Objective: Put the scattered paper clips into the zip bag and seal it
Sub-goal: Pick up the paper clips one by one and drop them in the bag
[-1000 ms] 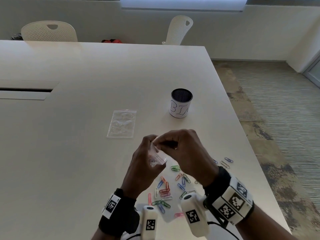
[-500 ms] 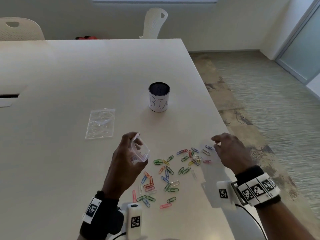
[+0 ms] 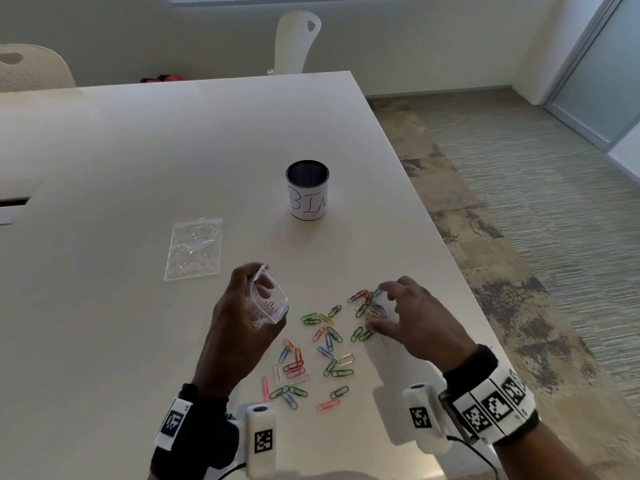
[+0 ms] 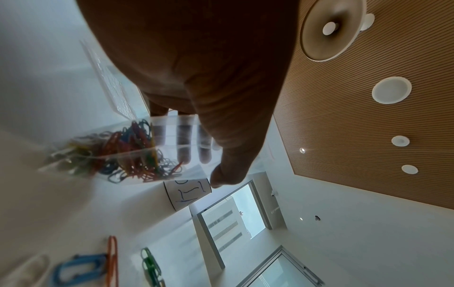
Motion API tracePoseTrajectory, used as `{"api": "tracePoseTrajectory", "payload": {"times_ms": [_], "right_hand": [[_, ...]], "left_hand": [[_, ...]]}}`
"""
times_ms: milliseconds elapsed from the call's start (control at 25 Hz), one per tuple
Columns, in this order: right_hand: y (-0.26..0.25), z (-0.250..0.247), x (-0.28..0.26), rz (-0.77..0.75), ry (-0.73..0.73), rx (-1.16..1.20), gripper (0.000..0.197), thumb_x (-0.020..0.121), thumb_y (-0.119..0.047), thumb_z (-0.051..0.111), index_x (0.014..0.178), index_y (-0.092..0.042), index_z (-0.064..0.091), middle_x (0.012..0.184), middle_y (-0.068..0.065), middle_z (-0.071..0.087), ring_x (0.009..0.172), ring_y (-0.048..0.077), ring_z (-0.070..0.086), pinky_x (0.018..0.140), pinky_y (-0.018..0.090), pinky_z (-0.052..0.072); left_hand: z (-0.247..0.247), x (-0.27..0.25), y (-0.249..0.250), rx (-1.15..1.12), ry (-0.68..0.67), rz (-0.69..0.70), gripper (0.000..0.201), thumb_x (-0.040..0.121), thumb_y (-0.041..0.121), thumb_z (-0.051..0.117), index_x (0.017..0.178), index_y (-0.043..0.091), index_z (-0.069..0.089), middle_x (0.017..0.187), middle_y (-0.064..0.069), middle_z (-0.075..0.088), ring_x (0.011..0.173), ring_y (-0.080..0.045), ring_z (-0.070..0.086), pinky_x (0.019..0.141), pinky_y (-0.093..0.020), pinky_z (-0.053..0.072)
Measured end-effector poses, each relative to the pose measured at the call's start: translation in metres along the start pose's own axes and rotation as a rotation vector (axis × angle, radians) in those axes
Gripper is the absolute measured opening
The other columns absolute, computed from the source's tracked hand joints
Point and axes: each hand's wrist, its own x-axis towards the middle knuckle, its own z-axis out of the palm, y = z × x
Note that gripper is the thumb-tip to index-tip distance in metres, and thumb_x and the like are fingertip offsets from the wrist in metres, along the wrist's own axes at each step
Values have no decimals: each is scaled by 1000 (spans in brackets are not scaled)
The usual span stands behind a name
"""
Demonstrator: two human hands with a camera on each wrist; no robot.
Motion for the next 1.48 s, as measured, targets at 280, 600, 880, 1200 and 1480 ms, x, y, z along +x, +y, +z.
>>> {"api": "tracePoseTrajectory", "payload": {"times_ms": [280,600,880,1200,1480], "right_hand": [[-8,6,7,-13,-113,-68,99,69,-42,93,151,-25,40,136,2,37,123,24,56,110,34,48],[-27,21,15,-189,0,-101,24,93,-14,72,115,-19,69,116,1,59,101,22,65,92,29,52],[-51,31,20,-341,59,-204,29,99,6,50,105,-9,74,105,8,68,82,21,64,75,26,50],[-39,7,44,-269,66,8,9,86,-1,76,85,-9,80,79,0,75,67,11,70,61,8,47],[-40,-9,31,-142,-46,816,9,84,3,81,93,3,79,86,18,80,79,28,78,80,33,64]], "left_hand": [[-2,-2,0,18,11,-5,67,82,15,87,134,30,48,111,14,63,104,-6,65,77,-8,55],[-2,-2,0,21,10,-10,67,83,15,86,136,27,47,113,17,63,106,-2,64,78,-8,55],[-4,-5,-1,27,7,-13,66,84,18,86,136,29,46,114,18,62,107,-3,65,78,-8,56],[-6,-8,-1,15,6,-9,66,84,18,85,136,30,45,116,20,61,109,-6,66,79,-17,61],[-4,-7,0,-6,6,-14,66,84,15,86,131,35,45,114,19,60,108,-9,64,81,-18,61]]}}
